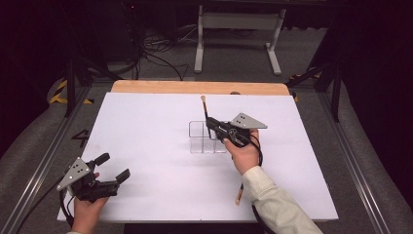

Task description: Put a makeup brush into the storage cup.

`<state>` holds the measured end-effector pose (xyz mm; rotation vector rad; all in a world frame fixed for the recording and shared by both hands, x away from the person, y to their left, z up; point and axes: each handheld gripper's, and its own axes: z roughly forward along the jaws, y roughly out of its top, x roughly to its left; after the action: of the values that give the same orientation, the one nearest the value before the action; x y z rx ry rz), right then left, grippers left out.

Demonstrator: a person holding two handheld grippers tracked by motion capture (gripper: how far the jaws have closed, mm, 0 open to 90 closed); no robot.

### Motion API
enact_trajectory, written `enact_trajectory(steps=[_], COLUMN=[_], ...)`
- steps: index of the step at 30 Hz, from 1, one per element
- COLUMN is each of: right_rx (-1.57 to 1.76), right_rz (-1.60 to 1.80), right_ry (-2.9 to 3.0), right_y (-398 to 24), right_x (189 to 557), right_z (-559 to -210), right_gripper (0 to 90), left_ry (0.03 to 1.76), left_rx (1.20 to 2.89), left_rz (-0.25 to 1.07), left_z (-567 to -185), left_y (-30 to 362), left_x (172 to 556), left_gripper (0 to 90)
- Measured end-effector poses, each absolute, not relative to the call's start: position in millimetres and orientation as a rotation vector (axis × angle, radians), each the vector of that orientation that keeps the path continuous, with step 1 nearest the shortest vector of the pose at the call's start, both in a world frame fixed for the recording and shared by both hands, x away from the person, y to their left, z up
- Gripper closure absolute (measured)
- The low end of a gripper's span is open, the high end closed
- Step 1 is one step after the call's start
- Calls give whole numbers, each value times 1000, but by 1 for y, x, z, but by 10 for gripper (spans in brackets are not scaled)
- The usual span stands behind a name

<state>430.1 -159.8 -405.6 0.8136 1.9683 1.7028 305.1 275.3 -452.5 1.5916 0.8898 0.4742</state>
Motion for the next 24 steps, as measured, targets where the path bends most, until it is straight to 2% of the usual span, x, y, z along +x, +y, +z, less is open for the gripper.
enact_trajectory(steps=[16, 17, 19, 24], right_rx=[822, 825, 833, 825], right_rz=[1688, 1688, 1702, 1729], right_ry=[1981, 1982, 1974, 1954], right_y=[-160, -160, -160, -160], right_x=[429, 429, 428, 426], right_z=[-409, -409, -409, -402], right_gripper=[819, 798, 700, 377], left_ry=[890, 891, 890, 891], left_rx=[1592, 1592, 1592, 1592], left_rz=[475, 475, 476, 477], left_z=[-452, -452, -452, -452], left_y=[275, 275, 275, 275], left_x=[305, 305, 305, 305], left_gripper=[4, 4, 4, 4])
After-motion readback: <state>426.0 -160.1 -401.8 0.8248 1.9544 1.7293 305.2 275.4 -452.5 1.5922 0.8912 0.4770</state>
